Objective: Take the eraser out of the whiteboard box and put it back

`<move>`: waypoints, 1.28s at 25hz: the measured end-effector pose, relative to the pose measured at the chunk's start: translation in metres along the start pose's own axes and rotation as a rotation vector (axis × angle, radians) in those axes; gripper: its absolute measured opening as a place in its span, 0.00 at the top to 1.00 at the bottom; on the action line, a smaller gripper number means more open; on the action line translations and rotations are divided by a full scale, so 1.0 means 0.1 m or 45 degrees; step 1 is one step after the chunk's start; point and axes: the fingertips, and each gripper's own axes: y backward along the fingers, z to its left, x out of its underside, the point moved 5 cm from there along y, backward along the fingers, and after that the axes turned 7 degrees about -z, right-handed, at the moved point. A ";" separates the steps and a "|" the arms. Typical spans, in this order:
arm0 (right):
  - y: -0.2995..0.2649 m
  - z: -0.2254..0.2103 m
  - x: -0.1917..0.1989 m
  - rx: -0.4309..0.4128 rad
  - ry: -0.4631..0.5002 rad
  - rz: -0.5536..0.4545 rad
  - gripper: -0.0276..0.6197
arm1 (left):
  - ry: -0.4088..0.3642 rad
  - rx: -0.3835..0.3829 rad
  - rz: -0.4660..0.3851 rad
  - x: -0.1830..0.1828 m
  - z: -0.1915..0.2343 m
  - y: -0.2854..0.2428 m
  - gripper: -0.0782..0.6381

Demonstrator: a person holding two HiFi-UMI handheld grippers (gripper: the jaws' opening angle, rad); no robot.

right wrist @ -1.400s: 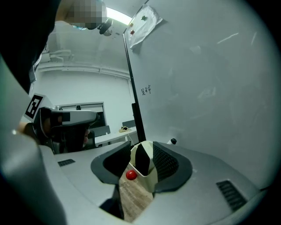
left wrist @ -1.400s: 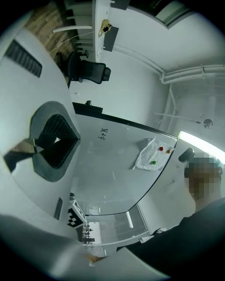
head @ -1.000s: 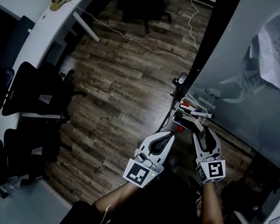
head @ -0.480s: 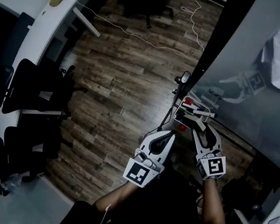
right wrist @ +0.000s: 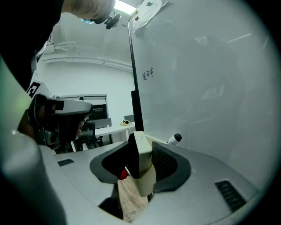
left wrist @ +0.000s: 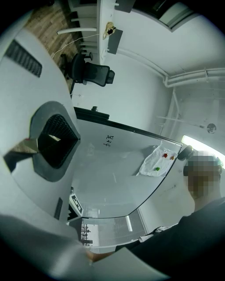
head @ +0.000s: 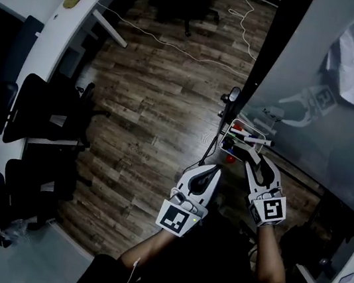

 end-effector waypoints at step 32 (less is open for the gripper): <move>1.01 0.42 -0.49 0.176 0.005 -0.133 0.71 | -0.119 0.034 -0.094 -0.24 -0.73 0.74 0.88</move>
